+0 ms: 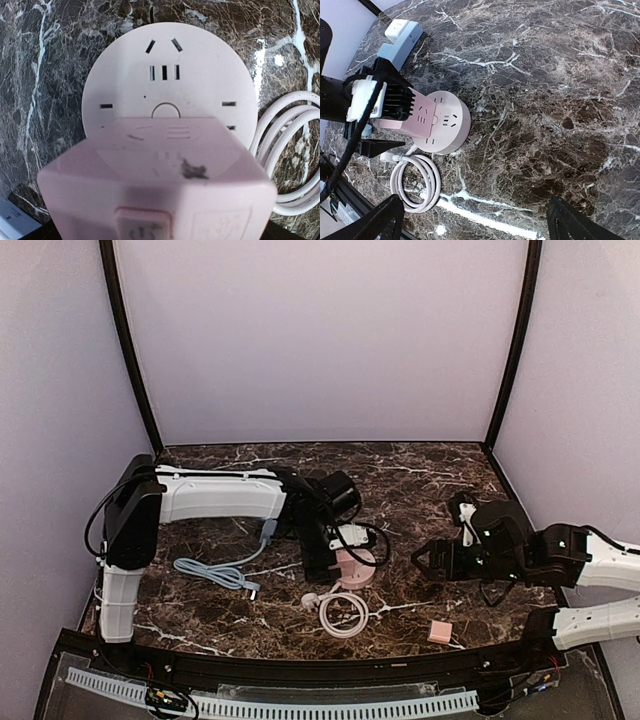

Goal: Insert the plug

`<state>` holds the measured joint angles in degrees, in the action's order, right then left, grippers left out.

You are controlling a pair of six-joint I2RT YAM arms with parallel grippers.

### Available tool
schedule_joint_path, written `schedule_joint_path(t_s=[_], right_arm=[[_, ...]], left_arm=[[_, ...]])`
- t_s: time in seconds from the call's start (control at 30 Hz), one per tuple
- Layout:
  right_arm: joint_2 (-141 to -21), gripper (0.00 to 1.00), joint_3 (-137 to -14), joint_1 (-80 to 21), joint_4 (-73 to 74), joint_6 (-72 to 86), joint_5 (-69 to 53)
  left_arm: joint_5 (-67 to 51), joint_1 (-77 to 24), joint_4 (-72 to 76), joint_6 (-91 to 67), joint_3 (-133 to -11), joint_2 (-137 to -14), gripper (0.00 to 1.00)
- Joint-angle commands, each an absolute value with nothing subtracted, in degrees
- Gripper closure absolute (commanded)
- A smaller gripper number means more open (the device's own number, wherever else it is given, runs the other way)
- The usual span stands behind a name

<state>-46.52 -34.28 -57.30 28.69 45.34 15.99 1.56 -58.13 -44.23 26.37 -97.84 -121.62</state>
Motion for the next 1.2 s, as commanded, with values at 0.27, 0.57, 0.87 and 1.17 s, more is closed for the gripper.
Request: schedule_joint_path(t_s=[0.27,0.57,0.87,1.17], right_arm=[[-50.1,0.01,-34.0,-59.6,37.8,53.6,13.7],[-54.1,0.01,-34.5,-62.9,44.5,58.9,12.4],[-56.7,0.1,-32.0,-68.6,44.3,62.9,4.4],[-51.3,0.01,-34.2,-70.1,45.2,68.7,16.6]], left_arm=[[7.9,-58.2,-14.8,20.3,-69.0,-92.7,0.01],[4.5,-58.2,1.9,14.5,-54.7,-82.9,0.01],[-7.1,-58.7,2.7,12.9,-52.4,-82.8,0.09],[-11.8,-66.1,6.2,19.9,-55.3,-90.7,0.13]])
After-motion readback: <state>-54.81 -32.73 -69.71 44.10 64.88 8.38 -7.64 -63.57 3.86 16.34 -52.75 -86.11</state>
